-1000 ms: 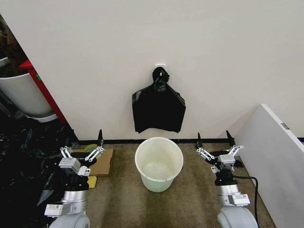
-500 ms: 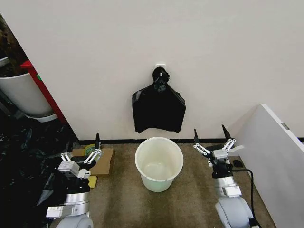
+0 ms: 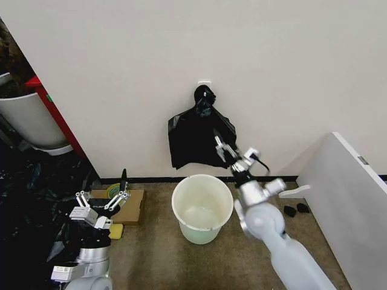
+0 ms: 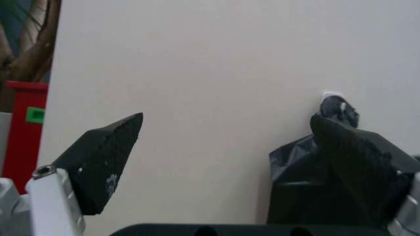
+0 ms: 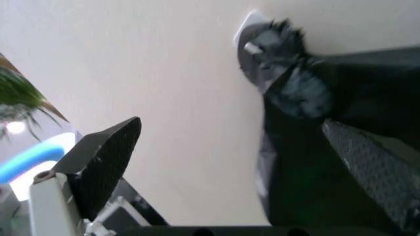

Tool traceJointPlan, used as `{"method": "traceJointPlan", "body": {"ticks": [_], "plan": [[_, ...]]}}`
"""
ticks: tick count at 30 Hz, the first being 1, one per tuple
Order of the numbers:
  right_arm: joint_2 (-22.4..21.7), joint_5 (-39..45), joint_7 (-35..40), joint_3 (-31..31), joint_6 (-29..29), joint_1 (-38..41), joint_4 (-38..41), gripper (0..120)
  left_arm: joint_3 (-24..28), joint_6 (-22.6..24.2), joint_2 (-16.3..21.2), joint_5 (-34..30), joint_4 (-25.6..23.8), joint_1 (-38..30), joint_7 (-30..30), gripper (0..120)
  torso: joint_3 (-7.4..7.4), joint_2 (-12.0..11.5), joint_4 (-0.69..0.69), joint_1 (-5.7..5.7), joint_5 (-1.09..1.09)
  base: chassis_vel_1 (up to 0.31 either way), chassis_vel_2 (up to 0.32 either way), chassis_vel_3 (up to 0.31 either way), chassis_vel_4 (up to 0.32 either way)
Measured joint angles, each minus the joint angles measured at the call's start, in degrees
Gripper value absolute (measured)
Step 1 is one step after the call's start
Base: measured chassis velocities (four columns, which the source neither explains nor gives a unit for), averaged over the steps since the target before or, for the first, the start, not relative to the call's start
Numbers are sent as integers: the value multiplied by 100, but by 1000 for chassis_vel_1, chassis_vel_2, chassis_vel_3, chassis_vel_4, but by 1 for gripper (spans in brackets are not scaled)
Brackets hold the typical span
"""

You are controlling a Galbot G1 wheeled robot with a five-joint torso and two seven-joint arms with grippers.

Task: Place the garbage bag over the trash bin.

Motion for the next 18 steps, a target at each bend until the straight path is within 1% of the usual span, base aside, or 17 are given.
{"method": "traceJointPlan", "body": {"ticks": [2, 3, 7, 9, 10, 14, 18], "plan": [[199, 135, -10, -104, -56, 405, -429, 100, -18, 7, 0, 17, 27, -12, -97, 100, 0, 0, 0, 0, 1, 0, 0, 0, 0], [199, 135, -10, -104, -56, 405, -429, 100, -18, 7, 0, 17, 27, -12, -97, 100, 0, 0, 0, 0, 1, 0, 0, 0, 0], [521, 229, 138, -147, -112, 986, -1080, 100, -28, 33, 3, 65, 91, -29, -290, 100, 0, 0, 0, 0, 0, 0, 0, 0, 0], [579, 229, 173, -136, -113, 1084, -1196, 100, -30, 38, 4, 80, 105, -37, -326, 100, 0, 0, 1, 0, -1, 0, 0, 0, 0], [715, 217, 289, -79, -118, 1271, -1447, 100, -40, 50, 9, 147, 171, -70, -415, 100, 0, 0, 1, 0, 0, 0, 0, 0, 0], [822, 153, 481, 6, -163, 1378, -1662, 100, -42, 50, 27, 204, 270, -98, -493, 100, 0, 0, 0, 0, 0, 0, 0, 0, 0], [825, 59, 549, 10, -200, 1352, -1725, 100, -41, 50, 37, 209, 333, -143, -515, 100, 0, 0, -1, 0, 0, 0, 0, 0, 0]]}}
